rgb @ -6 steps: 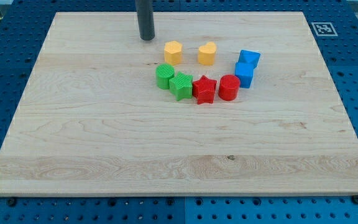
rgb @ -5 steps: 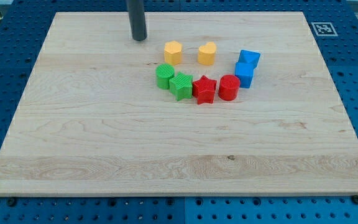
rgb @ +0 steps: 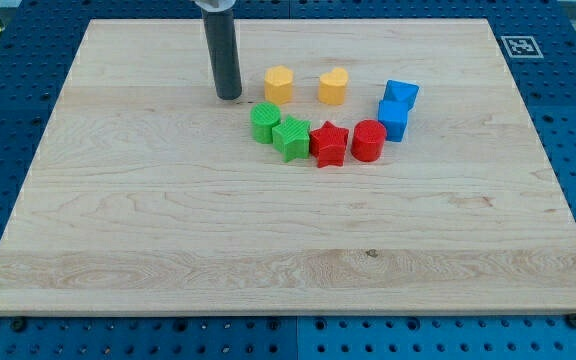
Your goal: Point at the yellow hexagon
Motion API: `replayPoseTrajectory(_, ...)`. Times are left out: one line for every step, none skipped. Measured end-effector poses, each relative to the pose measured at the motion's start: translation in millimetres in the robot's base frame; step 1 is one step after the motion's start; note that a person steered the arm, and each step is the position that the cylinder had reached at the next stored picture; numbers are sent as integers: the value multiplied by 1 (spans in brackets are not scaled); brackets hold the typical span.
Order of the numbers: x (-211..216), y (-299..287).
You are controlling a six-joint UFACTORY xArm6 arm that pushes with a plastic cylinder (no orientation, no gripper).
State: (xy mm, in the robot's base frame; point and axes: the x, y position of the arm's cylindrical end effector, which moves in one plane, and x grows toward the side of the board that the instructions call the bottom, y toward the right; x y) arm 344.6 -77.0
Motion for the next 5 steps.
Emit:
replayPoseTrajectory(0, 11)
replayPoseTrajectory(0, 11)
replayPoseTrajectory(0, 11)
replayPoseTrajectory(3, 19)
replayPoseTrajectory(13, 48)
